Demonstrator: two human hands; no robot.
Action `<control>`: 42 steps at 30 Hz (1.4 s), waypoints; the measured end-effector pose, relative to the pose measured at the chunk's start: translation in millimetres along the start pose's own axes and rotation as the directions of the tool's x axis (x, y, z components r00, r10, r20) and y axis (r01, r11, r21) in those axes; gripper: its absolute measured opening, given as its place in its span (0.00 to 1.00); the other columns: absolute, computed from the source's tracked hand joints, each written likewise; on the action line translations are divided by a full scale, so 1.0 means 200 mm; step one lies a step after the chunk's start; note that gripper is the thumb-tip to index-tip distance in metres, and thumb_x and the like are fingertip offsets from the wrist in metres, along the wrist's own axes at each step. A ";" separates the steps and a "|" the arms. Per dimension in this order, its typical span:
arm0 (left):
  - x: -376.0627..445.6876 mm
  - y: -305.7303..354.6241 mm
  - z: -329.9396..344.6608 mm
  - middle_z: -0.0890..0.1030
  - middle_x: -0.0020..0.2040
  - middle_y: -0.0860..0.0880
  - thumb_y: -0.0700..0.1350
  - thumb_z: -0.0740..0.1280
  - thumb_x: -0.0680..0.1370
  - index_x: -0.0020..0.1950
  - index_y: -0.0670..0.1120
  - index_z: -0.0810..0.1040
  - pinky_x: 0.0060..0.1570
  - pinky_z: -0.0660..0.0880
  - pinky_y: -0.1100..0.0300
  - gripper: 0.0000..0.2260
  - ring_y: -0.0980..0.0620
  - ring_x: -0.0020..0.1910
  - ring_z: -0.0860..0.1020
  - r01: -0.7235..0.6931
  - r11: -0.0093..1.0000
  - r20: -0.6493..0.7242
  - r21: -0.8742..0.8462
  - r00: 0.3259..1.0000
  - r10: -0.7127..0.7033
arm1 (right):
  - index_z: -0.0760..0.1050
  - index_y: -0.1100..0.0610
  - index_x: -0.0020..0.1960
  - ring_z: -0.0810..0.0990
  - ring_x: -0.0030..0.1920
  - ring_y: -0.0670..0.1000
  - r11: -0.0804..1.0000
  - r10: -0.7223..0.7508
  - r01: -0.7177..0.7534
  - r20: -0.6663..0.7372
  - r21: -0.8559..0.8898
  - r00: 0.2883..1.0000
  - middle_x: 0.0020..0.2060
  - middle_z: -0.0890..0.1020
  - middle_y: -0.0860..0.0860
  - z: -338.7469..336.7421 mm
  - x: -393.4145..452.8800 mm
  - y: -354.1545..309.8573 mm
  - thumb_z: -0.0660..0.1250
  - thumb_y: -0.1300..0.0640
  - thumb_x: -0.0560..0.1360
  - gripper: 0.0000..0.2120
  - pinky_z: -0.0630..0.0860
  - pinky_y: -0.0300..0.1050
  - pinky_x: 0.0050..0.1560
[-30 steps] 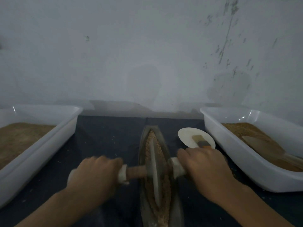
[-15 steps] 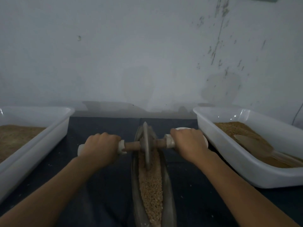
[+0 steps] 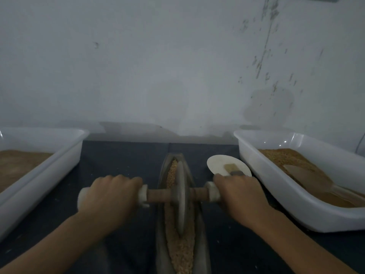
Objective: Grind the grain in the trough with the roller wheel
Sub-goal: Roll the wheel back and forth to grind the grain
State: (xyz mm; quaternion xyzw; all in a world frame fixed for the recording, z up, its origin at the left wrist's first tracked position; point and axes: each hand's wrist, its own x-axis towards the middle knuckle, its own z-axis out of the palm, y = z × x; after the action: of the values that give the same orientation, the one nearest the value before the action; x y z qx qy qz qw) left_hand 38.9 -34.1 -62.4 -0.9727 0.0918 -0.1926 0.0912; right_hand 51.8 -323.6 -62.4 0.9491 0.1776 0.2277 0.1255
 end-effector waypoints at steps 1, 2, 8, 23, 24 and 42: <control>0.06 -0.01 0.03 0.74 0.38 0.55 0.59 0.62 0.74 0.41 0.57 0.63 0.36 0.64 0.56 0.11 0.52 0.41 0.78 0.031 0.999 -0.012 -0.012 0.999 -0.031 | 0.65 0.47 0.44 0.76 0.37 0.51 0.999 0.033 -0.033 0.000 0.019 0.999 0.36 0.77 0.48 0.04 0.07 0.01 0.70 0.51 0.70 0.13 0.63 0.44 0.34; 0.11 -0.01 0.06 0.75 0.39 0.55 0.58 0.63 0.74 0.42 0.56 0.64 0.36 0.64 0.56 0.10 0.51 0.41 0.78 0.050 0.999 -0.026 -0.019 0.998 -0.051 | 0.63 0.47 0.44 0.74 0.35 0.51 0.998 0.058 -0.058 -0.010 0.035 0.998 0.36 0.75 0.47 0.07 0.14 0.02 0.70 0.52 0.71 0.14 0.64 0.45 0.35; 0.25 -0.01 0.05 0.72 0.38 0.54 0.54 0.64 0.75 0.42 0.56 0.64 0.37 0.65 0.56 0.09 0.49 0.42 0.77 0.041 0.999 -0.050 0.007 0.998 -0.040 | 0.65 0.50 0.46 0.74 0.37 0.51 0.989 0.126 -0.129 0.042 0.075 0.991 0.39 0.77 0.48 0.11 0.26 0.02 0.68 0.53 0.73 0.11 0.66 0.45 0.36; 0.00 0.01 0.01 0.71 0.37 0.57 0.61 0.61 0.73 0.40 0.58 0.60 0.37 0.66 0.57 0.12 0.55 0.40 0.77 0.046 0.999 0.031 0.003 0.998 -0.046 | 0.69 0.49 0.48 0.79 0.38 0.49 0.995 0.067 -0.074 0.096 0.066 0.993 0.40 0.80 0.48 -0.04 -0.01 -0.04 0.70 0.53 0.71 0.11 0.73 0.44 0.35; 0.07 0.01 0.03 0.70 0.37 0.57 0.58 0.62 0.74 0.40 0.57 0.61 0.37 0.66 0.58 0.11 0.54 0.39 0.76 0.057 0.998 0.034 -0.006 0.998 -0.057 | 0.68 0.49 0.49 0.78 0.38 0.50 0.994 0.090 -0.095 0.078 0.056 0.993 0.39 0.80 0.48 0.01 0.05 -0.02 0.70 0.54 0.71 0.11 0.73 0.46 0.35; -0.19 0.05 -0.07 0.70 0.25 0.53 0.51 0.81 0.51 0.31 0.54 0.66 0.25 0.66 0.60 0.23 0.48 0.22 0.74 -0.184 0.976 -0.195 -0.117 0.968 0.159 | 0.60 0.46 0.47 0.77 0.43 0.50 0.990 -0.003 -0.037 0.280 0.137 0.960 0.46 0.77 0.47 -0.20 -0.20 -0.06 0.65 0.53 0.74 0.13 0.68 0.44 0.40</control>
State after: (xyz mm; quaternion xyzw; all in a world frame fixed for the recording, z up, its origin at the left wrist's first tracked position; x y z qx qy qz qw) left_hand -1.8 -37.5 -65.9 -0.9430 0.1965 -0.2665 0.0329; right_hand -4.7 -321.5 -47.6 0.9798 0.1654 0.0795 0.0799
